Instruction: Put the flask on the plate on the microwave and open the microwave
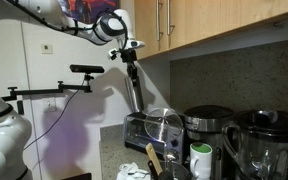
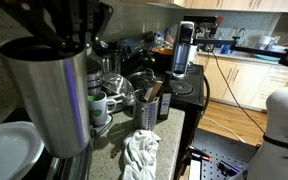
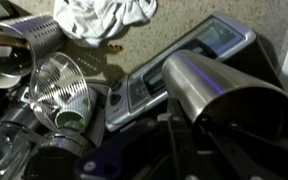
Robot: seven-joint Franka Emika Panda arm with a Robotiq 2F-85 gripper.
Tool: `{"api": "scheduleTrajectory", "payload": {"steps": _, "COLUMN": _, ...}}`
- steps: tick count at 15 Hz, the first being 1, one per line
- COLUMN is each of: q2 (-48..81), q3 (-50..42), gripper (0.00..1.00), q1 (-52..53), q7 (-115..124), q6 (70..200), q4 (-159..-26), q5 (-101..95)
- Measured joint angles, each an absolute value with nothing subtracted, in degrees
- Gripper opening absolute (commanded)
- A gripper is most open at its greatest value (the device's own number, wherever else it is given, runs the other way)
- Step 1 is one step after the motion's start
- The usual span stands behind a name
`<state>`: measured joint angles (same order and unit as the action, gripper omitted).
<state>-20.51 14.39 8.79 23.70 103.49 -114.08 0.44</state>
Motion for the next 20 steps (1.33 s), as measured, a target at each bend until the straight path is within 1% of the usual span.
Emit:
{"api": "scheduleTrajectory", "payload": {"steps": 4, "q2": -17.10, "q3": 15.00, "gripper": 0.05, "q1": 8.79, "q7": 23.78, "q6": 114.12, "q4": -111.68, "q5": -2.12}}
{"api": "scheduleTrajectory", "payload": {"steps": 7, "q2": -12.90, "q3": 15.30, "gripper": 0.05, "q1": 8.79, "q7": 23.83, "q6": 119.04, "q4": -108.78, "q5": -2.52}}
{"api": "scheduleTrajectory", "payload": {"steps": 11, "q2": -8.29, "q3": 15.83, "gripper": 0.05, "q1": 9.18, "q7": 26.41, "q6": 120.43, "q4": -105.83, "q5": -4.03}}
{"api": "scheduleTrajectory", "payload": {"steps": 20, "q2": -5.93, "q3": 16.09, "gripper": 0.05, "q1": 11.03, "q7": 33.34, "q6": 120.20, "q4": -106.14, "q5": -5.83}}
